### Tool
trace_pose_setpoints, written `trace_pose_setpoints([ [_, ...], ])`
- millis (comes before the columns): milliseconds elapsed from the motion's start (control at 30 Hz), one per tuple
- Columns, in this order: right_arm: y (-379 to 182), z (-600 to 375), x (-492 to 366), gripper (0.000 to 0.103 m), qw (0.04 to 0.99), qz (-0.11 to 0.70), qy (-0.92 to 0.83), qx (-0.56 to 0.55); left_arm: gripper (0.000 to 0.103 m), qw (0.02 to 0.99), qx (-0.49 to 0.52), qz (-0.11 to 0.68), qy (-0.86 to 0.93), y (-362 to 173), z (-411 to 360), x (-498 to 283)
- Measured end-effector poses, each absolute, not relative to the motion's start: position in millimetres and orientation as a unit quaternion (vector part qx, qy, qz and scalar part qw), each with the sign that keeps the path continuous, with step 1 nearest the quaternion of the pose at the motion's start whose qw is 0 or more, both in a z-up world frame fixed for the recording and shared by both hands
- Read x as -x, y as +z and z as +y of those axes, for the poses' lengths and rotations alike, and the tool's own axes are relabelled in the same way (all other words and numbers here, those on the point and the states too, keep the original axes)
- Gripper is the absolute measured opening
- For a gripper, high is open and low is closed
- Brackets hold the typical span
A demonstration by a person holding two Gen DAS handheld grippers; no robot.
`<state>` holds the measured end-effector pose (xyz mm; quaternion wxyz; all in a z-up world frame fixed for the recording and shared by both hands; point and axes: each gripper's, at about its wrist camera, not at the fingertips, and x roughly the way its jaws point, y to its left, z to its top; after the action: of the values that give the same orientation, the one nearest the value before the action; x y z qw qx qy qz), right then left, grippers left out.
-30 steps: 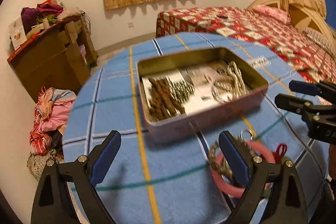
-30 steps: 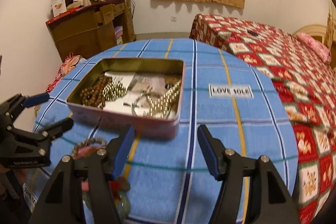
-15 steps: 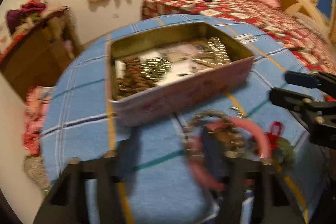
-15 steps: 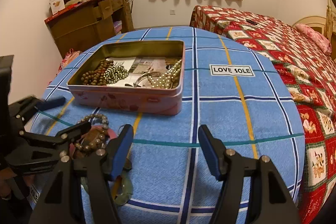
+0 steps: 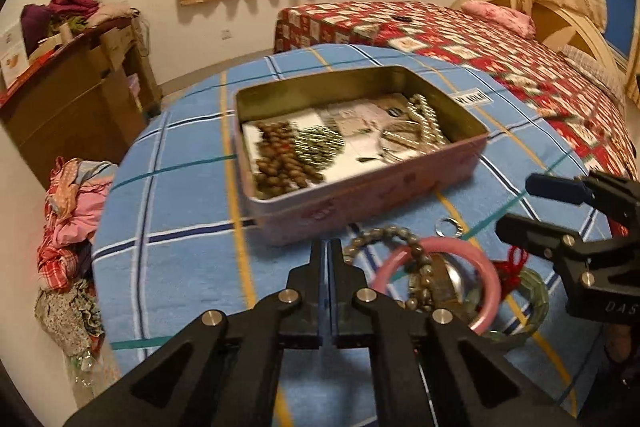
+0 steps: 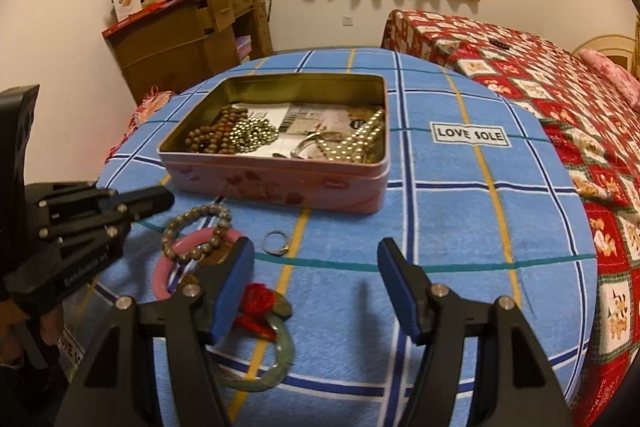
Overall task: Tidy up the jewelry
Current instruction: 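Move both tools back toward the pink bangle and bead bracelet, then grasp the grey bead bracelet with the left tool while the right tool grasps the red tassel charm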
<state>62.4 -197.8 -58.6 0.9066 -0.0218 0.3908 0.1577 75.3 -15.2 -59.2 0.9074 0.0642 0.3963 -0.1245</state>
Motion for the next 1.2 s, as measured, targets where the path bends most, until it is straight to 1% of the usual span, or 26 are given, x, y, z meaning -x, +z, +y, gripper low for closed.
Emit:
trace_pose_setpoints([
  [267,-61,-184,-63,0.067,0.902,0.396,0.171,0.037,0.001,0.905,-0.046,0.405,-0.118,-63,-4,-78],
  [500,-60,-215,-60,0.067,0.905,0.4,0.147,0.014,0.002,0.89,-0.051,0.441,-0.106,-83,-19,-89],
  [767,-67,-226,-41,0.067,0.898,0.411,0.157,0.015,0.002,0.892,-0.046,0.437,-0.101,-82,-22,-88],
  [1033,-60,-216,-34,0.067,0.899,0.394,0.19,0.014,0.003,0.899,-0.02,0.425,-0.104,-73,-17,-85],
  [1067,-59,-214,-33,0.066,0.9,0.391,0.193,0.015,0.003,0.898,-0.019,0.427,-0.104,-74,-17,-85],
  [1200,-62,-199,-36,0.055,0.896,0.392,0.208,0.022,0.003,0.898,-0.019,0.425,-0.108,-75,-21,-84],
])
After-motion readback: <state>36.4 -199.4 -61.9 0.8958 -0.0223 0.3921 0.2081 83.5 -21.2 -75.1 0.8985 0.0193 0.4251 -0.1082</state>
